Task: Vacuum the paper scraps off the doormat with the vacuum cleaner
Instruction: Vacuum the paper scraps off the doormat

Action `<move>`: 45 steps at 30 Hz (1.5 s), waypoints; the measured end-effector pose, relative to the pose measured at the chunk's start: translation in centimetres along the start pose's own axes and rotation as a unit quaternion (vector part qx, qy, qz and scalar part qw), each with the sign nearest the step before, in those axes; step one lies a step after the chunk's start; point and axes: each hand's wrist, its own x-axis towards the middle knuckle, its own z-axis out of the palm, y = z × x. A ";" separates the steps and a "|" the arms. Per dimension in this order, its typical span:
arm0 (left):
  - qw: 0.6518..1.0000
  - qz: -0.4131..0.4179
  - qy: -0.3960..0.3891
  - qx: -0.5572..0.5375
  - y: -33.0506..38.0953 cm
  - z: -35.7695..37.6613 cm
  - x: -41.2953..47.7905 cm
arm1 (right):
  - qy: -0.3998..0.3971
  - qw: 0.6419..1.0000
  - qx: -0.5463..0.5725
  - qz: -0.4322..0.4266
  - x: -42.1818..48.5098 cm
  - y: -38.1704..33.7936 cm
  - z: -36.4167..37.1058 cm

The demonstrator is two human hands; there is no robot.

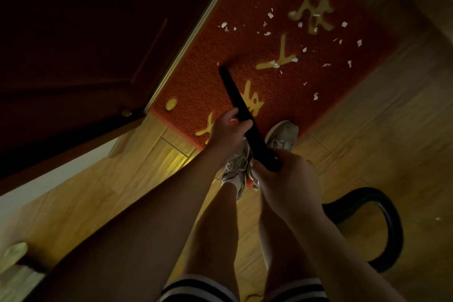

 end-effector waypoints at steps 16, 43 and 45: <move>0.999 0.038 -0.002 0.000 -0.8 -1.6 0.9 | 0.021 0.999 -0.010 -0.030 0.3 -0.1 2.0; 0.992 0.036 -0.072 0.100 -4.9 7.2 -3.2 | 0.094 0.991 0.038 0.084 -6.6 8.2 -0.5; 0.991 0.033 -0.074 0.106 -5.0 8.3 -3.5 | 0.098 0.990 0.043 0.088 -6.9 9.1 -0.8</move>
